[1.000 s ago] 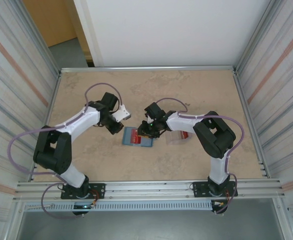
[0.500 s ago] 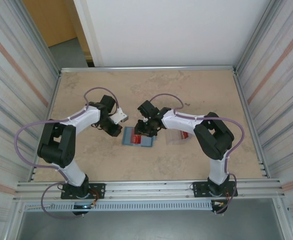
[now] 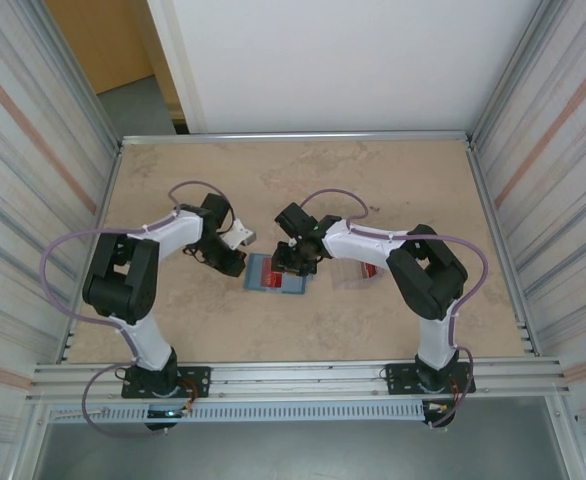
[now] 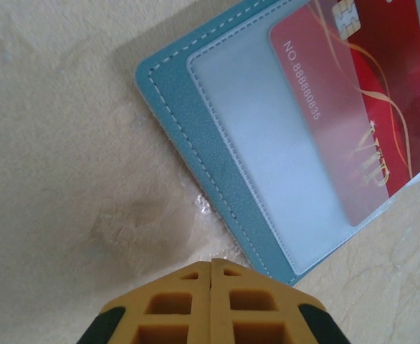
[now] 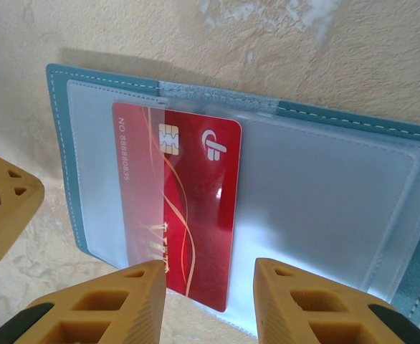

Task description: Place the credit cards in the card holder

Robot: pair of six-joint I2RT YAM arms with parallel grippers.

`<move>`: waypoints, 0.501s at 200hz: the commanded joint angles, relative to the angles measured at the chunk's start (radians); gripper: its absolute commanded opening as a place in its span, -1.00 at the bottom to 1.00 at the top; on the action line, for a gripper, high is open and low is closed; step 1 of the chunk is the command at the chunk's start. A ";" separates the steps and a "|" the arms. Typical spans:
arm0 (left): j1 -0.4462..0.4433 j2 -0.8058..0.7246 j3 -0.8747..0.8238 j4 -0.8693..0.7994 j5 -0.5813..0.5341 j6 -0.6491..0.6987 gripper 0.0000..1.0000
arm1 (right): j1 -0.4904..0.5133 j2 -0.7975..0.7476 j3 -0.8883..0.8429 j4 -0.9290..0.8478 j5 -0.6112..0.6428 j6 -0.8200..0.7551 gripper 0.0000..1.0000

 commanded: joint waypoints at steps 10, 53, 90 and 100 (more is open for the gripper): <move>0.002 0.054 0.046 -0.020 0.080 -0.046 -1.00 | 0.007 0.043 0.025 -0.016 0.010 0.041 -0.29; -0.019 0.101 0.058 -0.024 0.083 -0.052 -1.00 | 0.000 0.063 0.031 -0.003 -0.004 0.044 -0.40; -0.026 0.110 0.056 -0.019 0.091 -0.055 -1.00 | -0.002 0.071 0.032 0.008 -0.011 0.038 -0.50; -0.025 0.110 0.061 -0.024 0.092 -0.056 -1.00 | -0.001 0.068 0.030 0.009 -0.014 0.041 -0.52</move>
